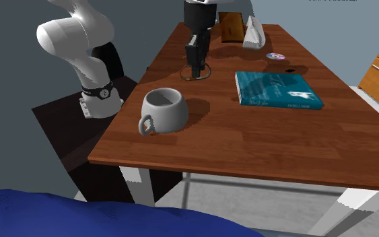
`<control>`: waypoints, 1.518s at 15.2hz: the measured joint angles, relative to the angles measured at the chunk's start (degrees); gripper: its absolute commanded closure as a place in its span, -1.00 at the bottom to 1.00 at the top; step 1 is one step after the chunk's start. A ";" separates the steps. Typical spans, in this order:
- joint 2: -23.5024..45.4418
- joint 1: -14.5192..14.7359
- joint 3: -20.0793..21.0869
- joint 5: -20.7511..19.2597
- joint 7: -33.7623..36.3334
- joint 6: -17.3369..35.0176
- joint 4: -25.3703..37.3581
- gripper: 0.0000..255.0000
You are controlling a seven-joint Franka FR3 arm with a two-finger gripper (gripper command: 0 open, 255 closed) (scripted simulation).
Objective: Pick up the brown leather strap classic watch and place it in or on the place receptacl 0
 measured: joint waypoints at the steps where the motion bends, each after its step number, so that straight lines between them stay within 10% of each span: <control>1: -2.29 -0.35 -0.82 0.23 -1.29 -0.39 -1.94 1.00; 8: -16.24 -1.81 -5.26 0.24 -7.45 -1.72 -14.74 1.00; 23: -12.78 -1.78 -5.03 0.53 -7.98 9.67 -22.73 1.00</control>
